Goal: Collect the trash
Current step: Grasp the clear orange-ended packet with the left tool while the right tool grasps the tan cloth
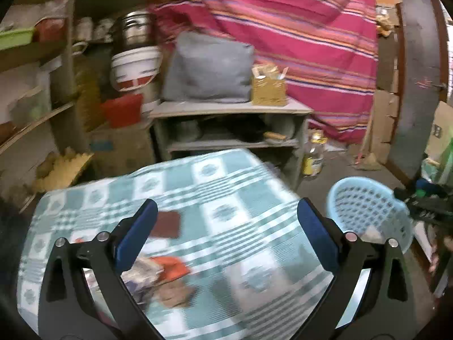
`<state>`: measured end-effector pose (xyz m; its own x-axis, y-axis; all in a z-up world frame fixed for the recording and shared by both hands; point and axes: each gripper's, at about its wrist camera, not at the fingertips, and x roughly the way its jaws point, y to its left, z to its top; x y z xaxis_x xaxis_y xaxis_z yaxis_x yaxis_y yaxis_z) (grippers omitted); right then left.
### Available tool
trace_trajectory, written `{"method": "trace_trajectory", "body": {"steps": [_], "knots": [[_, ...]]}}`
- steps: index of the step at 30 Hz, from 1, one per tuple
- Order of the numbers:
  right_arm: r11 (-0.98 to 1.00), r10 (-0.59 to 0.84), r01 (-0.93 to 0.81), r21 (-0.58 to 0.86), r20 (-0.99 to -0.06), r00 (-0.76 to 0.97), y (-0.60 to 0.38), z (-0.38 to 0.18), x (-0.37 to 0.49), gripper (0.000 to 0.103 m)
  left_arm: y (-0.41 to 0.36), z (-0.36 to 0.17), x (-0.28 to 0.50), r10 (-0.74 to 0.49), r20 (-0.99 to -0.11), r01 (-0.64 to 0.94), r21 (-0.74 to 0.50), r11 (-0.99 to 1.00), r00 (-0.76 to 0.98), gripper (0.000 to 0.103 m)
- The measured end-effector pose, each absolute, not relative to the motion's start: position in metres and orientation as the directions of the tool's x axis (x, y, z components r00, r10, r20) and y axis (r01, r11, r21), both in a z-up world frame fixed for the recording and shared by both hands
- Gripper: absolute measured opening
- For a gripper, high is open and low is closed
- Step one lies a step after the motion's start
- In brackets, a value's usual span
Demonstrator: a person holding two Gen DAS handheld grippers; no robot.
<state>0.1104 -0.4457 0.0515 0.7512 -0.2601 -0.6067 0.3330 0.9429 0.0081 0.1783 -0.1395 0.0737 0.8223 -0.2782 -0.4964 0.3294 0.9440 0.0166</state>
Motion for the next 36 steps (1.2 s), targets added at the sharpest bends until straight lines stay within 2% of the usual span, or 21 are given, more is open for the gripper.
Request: {"method": "trace_trajectory", "body": {"steps": [9,15,20,26,31,35,36], "knots": [[0.961,-0.204,0.274,0.026,-0.598,0.775,-0.371,0.038,0.115,0.093,-0.026,0.033,0.195,-0.117,-0.575,0.167,0.035,0.985,0.81,0.096],[0.977,-0.145,0.212,0.029,-0.636,0.758,-0.322,0.016,0.13,0.093,0.031,0.004,0.217,-0.037,-0.64,0.109,0.073,0.991,0.767,0.096],[0.989,-0.125,0.15,-0.017,-0.649,0.751,-0.286,0.01,0.143,0.093,0.072,-0.021,0.239,-0.066,-0.687,0.076,-0.017,0.997,0.724,0.096],[0.996,-0.088,0.088,-0.034,-0.665,0.742,-0.255,0.006,0.156,0.093,0.084,-0.038,0.255,-0.099,-0.718,0.104,-0.036,0.994,0.689,0.093],[0.998,-0.069,0.057,-0.041,-0.675,0.735,-0.237,0.002,0.165,0.093,0.082,-0.057,0.267,-0.092,-0.754,0.122,-0.016,0.992,0.65,0.08],[0.998,-0.055,0.037,-0.04,-0.676,0.735,-0.226,0.002,0.169,0.093,0.083,-0.064,0.271,-0.135,-0.769,0.145,-0.055,0.988,0.625,0.049],[0.999,-0.052,0.033,-0.04,-0.676,0.735,-0.224,0.002,0.169,0.093,0.082,-0.064,0.271,-0.131,-0.767,0.147,-0.049,0.988,0.628,0.045]]}}
